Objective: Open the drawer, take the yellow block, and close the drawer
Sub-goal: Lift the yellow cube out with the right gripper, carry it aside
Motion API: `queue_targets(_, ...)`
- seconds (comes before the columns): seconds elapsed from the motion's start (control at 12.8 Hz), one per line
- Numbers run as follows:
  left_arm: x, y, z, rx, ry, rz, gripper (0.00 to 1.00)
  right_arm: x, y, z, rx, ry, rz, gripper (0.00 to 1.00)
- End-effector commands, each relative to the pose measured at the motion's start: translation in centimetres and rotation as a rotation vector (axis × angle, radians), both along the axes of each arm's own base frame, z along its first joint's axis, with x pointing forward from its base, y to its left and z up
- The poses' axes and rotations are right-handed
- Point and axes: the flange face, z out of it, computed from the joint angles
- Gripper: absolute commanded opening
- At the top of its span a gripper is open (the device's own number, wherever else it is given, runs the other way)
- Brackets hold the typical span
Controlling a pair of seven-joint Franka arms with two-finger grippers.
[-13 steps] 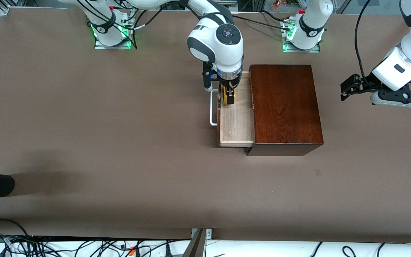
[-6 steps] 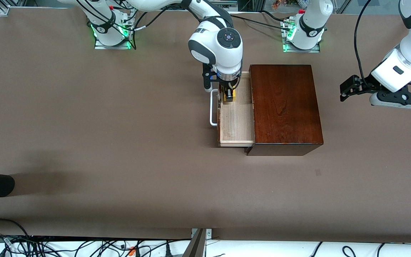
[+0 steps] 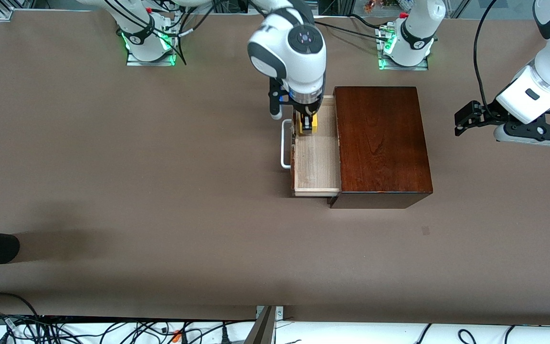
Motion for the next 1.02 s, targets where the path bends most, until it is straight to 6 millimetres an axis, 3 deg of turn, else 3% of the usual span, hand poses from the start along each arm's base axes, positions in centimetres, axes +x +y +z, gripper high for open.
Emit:
queue_targets(0.0,0.0,-0.4,0.0,0.014,-0.009,-0.002,1.0,3.1,-4.6,6.9,0.042,0.04,0.083,0.0)
queue_targets(0.08,0.0,-0.4,0.0,0.014,-0.01,-0.002,1.0,4.1,-6.9,8.5,0.036,0.044,0.166,0.0)
queue_targets(0.23,0.0,-0.7,0.1,0.014,-0.012,-0.008,1.0,5.6,-11.8,10.0,-0.022,0.085,0.347,0.0)
queue_targets(0.39,0.0,-0.7,0.1,0.012,-0.012,-0.008,1.0,7.2,-18.3,10.9,-0.071,0.096,0.485,0.0)
queue_targets(0.7,-0.1,-0.7,0.0,0.013,-0.009,-0.008,1.0,9.1,-35.8,11.5,-0.01,0.127,0.745,0.0)
queue_targets(0.94,-0.1,-0.8,0.0,0.014,-0.009,-0.008,1.0,7.6,-46.6,9.7,0.033,0.092,0.941,0.0)
